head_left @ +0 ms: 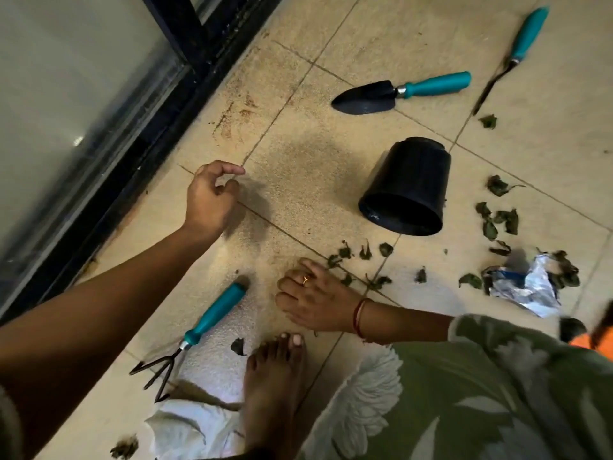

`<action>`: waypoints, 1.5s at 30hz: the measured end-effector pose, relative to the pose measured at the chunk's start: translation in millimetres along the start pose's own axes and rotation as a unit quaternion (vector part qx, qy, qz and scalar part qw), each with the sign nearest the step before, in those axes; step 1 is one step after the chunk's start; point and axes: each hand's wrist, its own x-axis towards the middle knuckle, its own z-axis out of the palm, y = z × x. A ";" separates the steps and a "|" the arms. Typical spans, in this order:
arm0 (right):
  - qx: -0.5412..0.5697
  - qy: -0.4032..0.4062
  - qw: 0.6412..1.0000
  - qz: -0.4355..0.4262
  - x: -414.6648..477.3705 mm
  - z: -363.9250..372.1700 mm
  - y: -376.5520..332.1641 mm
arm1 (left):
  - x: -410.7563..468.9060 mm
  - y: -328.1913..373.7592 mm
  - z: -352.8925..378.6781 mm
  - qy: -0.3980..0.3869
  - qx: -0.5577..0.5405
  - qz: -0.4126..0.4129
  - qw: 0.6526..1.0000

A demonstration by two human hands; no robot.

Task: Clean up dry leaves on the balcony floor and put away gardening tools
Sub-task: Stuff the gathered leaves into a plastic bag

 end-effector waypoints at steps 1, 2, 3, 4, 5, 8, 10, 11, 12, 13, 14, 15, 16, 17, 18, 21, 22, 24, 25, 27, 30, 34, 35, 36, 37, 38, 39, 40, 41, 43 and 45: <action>-0.008 0.007 1.000 0.027 -7.9 0.5 6.2 | 0.5 1.8 2.9 -0.001 0.001 0.008 1.000; -0.021 0.013 0.998 0.055 -15.1 -0.6 12.8 | 1.2 4.4 6.1 -0.004 0.000 0.015 1.000; -0.036 0.018 0.995 0.086 -23.3 -2.6 19.8 | 1.9 8.1 10.7 -0.010 -0.001 0.019 1.000; -0.047 0.028 0.992 0.117 -32.3 -3.9 26.9 | 1.8 12.8 16.4 -0.021 -0.001 0.020 1.000; -0.047 0.046 0.986 0.152 -41.2 -5.4 33.9 | 0.9 17.3 21.9 -0.035 0.006 0.023 0.999; -0.042 0.103 0.963 0.247 -70.8 -6.0 49.7 | -2.2 36.7 44.1 -0.091 0.051 0.111 0.988; -0.051 0.117 0.954 0.270 -89.3 -4.4 50.9 | -5.8 58.6 60.2 -0.148 0.063 0.188 0.969; -0.051 0.120 0.953 0.275 -97.1 -4.4 50.0 | -7.6 71.2 70.6 -0.179 0.081 0.223 0.955; -0.046 0.122 0.950 0.282 -103.3 -4.8 48.8 | -9.8 83.4 82.5 -0.207 0.119 0.253 0.938; -0.039 0.121 0.947 0.294 -108.8 -5.4 47.9 | -12.5 96.1 95.4 -0.225 0.172 0.272 0.920; -0.031 0.118 0.943 0.309 -113.0 -5.9 46.8 | -14.6 106.9 108.2 -0.238 0.228 0.279 0.902; -0.023 0.114 0.940 0.321 -115.8 -6.7 45.1 | -16.3 114.9 119.3 -0.247 0.271 0.274 0.889; -0.017 0.113 0.938 0.327 -118.1 -6.7 43.0 | -16.9 120.3 130.1 -0.251 0.298 0.265 0.882; -0.014 0.115 0.939 0.325 -119.3 -7.3 40.6 | -16.8 124.3 138.3 -0.249 0.317 0.258 0.878; -0.015 0.113 0.942 0.315 -118.8 -7.7 37.4 | -15.8 126.7 144.2 -0.244 0.329 0.256 0.876; -0.022 0.056 0.968 0.245 -112.2 -2.6 26.7 | -10.7 129.9 144.1 -0.226 0.285 0.251 0.897; -0.024 0.037 0.975 0.216 -109.3 1.9 23.6 | -7.8 126.9 139.5 -0.224 0.251 0.240 0.911; -0.031 0.019 0.982 0.186 -107.4 10.4 20.8 | -2.7 117.7 130.5 -0.228 0.178 0.210 0.934; -0.037 0.021 0.982 0.185 -104.6 12.1 22.7 | 0.6 111.0 122.8 -0.218 0.158 0.195 0.943; -0.052 0.038 0.975 0.214 -97.5 10.0 33.7 | 6.9 96.4 106.4 -0.195 0.132 0.171 0.957; -0.074 0.045 0.957 0.277 -81.2 0.4 62.8 | 14.3 76.6 79.9 -0.181 0.083 0.145 0.969; -0.102 0.054 0.939 0.324 -65.9 -6.5 101.8 | 15.0 60.5 55.3 -0.176 0.058 0.097 0.978; -0.109 0.052 0.934 0.337 -64.6 -8.3 110.6 | 13.5 58.4 51.0 -0.175 0.060 0.083 0.979; -0.118 0.044 0.926 0.355 -64.5 -11.5 119.6 | 12.9 55.3 48.1 -0.175 0.067 0.075 0.979; -0.123 0.034 0.915 0.382 -65.5 -16.1 128.4 | 11.7 52.6 45.7 -0.174 0.075 0.074 0.979; -0.122 0.025 0.899 0.419 -68.7 -21.3 137.1 | 11.4 50.1 44.9 -0.173 0.084 0.078 0.978; -0.112 0.022 0.879 0.463 -73.6 -26.4 145.0 | 10.5 49.4 44.1 -0.172 0.097 0.085 0.977; -0.096 0.023 0.856 0.508 -80.8 -30.5 151.8 | 9.4 50.6 43.0 -0.174 0.106 0.090 0.975; -0.083 0.029 0.831 0.549 -90.4 -34.2 157.0 | 9.1 52.6 42.1 -0.184 0.106 0.093 0.973; -0.066 0.049 0.791 0.606 -110.9 -38.1 163.8 | 9.1 59.4 35.7 -0.223 0.092 0.088 0.967; -0.059 0.091 0.763 0.638 -128.8 -42.7 170.3 | 10.3 64.9 24.4 -0.256 0.143 0.122 0.948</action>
